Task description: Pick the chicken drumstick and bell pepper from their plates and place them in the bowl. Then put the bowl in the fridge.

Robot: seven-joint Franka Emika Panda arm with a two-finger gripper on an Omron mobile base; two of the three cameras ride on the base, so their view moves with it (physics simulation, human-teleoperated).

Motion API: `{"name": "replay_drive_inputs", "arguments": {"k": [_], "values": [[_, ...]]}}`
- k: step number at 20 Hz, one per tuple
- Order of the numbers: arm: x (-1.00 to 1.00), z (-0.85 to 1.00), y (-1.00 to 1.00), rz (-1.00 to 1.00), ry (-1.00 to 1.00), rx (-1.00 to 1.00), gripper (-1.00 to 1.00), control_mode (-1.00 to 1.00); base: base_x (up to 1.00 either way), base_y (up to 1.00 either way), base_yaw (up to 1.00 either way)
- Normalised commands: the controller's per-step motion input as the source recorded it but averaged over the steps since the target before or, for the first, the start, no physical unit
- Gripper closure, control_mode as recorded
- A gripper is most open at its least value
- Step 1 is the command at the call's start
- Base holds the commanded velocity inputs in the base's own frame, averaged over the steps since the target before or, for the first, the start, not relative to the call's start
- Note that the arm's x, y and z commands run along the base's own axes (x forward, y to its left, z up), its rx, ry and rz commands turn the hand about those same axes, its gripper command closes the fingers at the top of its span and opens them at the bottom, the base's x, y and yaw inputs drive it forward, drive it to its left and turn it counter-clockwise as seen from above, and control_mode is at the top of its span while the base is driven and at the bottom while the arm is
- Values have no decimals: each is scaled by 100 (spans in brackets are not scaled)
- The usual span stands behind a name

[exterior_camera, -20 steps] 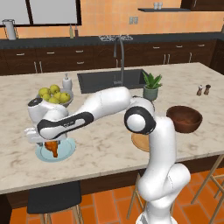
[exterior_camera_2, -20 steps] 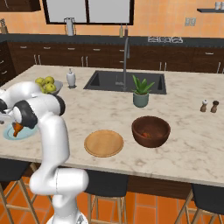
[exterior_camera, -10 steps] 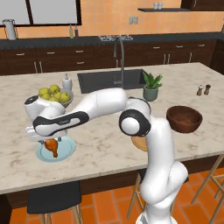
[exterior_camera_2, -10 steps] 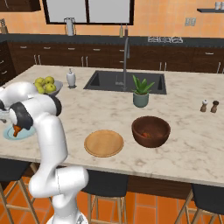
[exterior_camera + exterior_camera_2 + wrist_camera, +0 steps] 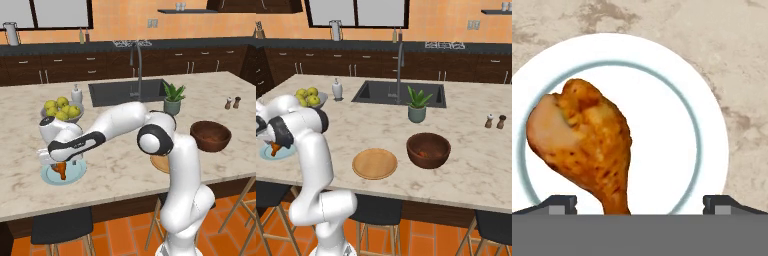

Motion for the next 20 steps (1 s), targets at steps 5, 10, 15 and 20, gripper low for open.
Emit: {"name": "replay_drive_inputs", "arguments": {"k": [5, 10, 15, 20], "values": [[34, -23, 10, 6, 0, 6, -100, -100, 0, 0, 0], [0, 0, 36, 1, 0, 1, -100, -100, 0, 0, 0], [3, -4, 0, 0, 0, 0, -100, -100, 0, 0, 0], [4, -4, 9, 0, -4, 2, -100, -100, 0, 0, 0]]}}
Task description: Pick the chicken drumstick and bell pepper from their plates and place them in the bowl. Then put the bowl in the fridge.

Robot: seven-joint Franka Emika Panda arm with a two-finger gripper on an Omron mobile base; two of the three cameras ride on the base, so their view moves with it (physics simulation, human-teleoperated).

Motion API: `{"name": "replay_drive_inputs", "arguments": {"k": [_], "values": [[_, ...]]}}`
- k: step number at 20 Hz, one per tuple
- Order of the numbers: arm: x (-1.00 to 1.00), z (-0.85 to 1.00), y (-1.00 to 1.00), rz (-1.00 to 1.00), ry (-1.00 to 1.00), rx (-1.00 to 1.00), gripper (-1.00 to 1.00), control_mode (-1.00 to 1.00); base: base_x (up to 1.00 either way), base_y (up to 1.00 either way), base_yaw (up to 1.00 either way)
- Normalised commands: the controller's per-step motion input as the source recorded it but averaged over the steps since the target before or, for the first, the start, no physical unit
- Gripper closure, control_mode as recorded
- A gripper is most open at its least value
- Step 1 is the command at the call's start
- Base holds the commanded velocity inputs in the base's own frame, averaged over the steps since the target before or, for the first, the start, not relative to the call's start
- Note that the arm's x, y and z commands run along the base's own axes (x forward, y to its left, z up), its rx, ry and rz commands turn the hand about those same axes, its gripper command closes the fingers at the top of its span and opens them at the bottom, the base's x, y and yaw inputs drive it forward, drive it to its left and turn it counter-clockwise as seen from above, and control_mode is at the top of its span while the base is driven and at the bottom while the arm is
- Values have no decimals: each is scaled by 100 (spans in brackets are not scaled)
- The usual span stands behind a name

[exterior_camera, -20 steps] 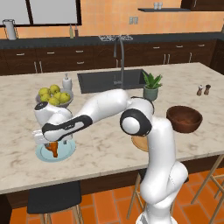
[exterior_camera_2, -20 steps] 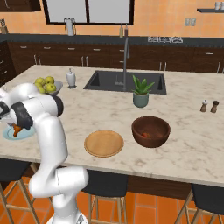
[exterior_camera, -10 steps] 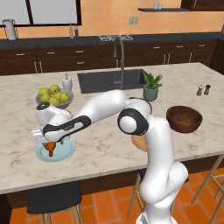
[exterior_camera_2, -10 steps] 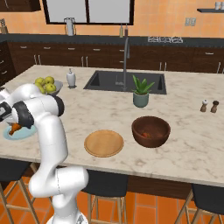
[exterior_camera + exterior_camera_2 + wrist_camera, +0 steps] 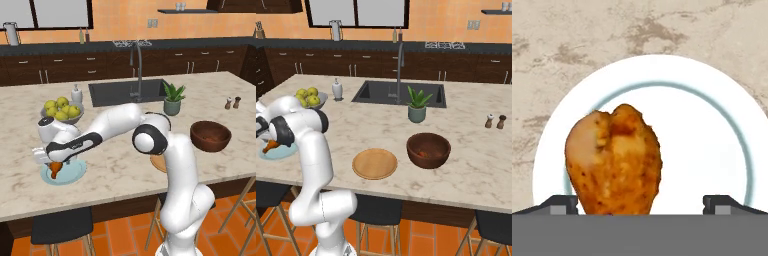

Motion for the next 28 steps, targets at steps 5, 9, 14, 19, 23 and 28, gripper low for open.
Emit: {"name": "replay_drive_inputs", "arguments": {"k": [5, 9, 14, 19, 23, 28], "values": [[-22, 0, 12, 0, -10, 0, -100, -100, 0, 0, 0], [-2, -29, -13, 0, -10, 3, -100, -100, 0, 0, 0], [10, -37, -9, -3, -7, 3, -100, -100, 0, 0, 0], [5, -20, 8, -3, 0, 0, -100, -100, 0, 0, 0], [13, -7, 1, -2, -2, 0, 100, -100, 0, 0, 0], [-15, 39, -16, 0, -1, 1, 100, -100, 0, 0, 0]]}}
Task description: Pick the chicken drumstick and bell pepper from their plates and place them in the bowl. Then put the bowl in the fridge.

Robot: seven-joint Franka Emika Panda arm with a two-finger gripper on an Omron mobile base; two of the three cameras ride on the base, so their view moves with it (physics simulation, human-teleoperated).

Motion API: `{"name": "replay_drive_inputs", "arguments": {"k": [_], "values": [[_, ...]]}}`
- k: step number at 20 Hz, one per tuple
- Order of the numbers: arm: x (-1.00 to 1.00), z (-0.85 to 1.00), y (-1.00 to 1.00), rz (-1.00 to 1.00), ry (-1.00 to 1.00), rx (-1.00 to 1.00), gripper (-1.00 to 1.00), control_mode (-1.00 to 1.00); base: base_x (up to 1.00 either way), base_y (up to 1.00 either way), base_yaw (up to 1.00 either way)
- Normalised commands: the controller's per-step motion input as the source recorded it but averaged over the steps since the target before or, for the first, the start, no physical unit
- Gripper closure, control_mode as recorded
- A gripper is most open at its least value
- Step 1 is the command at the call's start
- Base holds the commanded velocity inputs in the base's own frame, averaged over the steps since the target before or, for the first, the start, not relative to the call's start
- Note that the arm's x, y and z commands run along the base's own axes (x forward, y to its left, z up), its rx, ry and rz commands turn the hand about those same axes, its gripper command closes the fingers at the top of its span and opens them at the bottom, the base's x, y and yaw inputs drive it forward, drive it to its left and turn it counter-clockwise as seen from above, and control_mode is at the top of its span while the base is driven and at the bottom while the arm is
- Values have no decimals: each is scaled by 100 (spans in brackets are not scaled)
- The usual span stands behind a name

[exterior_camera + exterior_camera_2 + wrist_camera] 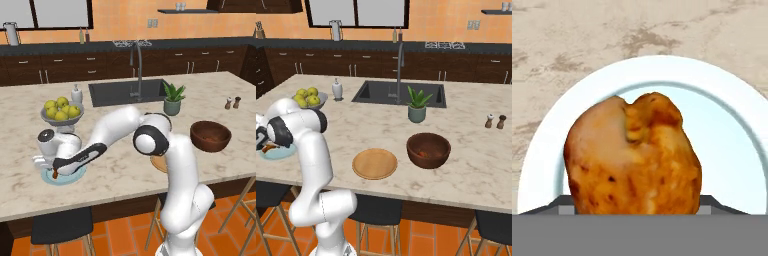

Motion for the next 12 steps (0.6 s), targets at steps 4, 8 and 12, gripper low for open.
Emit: {"name": "replay_drive_inputs", "arguments": {"k": [4, 8, 12], "values": [[-73, 99, -53, 1, -2, 0, 100, -100, 0, 0, 0], [-53, 84, -96, 0, 0, 1, 100, -100, 0, 0, 0], [-58, 61, -100, 0, 0, 2, 100, -100, 0, 0, 0]]}}
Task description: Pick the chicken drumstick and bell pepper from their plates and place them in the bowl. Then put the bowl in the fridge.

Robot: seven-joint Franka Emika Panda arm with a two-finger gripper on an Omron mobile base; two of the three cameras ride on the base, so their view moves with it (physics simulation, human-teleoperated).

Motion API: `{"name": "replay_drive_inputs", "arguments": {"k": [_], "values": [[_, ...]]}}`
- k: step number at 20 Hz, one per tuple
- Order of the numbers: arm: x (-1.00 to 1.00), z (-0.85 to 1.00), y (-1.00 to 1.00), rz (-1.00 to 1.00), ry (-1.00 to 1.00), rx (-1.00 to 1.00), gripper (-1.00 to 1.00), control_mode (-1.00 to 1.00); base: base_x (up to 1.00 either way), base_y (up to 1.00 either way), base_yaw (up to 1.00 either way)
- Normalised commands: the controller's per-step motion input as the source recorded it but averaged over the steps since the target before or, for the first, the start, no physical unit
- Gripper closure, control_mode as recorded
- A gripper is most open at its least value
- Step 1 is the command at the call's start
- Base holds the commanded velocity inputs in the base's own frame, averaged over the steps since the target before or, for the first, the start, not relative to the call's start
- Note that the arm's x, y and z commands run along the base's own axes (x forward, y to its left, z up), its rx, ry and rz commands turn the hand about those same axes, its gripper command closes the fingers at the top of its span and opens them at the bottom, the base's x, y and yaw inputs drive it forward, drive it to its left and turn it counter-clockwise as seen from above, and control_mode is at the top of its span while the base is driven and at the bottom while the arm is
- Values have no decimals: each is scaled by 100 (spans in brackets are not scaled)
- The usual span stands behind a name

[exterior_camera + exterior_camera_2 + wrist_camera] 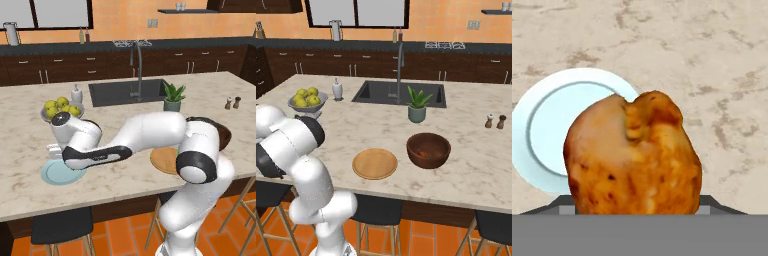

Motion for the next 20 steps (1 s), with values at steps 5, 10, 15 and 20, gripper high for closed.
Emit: {"name": "replay_drive_inputs", "arguments": {"k": [5, 10, 15, 20], "values": [[-42, 41, -100, 0, 0, 1, 100, -100, 0, 0, 0], [-35, 40, -100, 0, 0, 0, 100, -100, 0, 0, 0], [-20, 42, -100, 0, 1, 2, 100, -100, 0, 0, 0], [-2, 31, -100, 1, 5, 4, 100, -100, 0, 0, 0]]}}
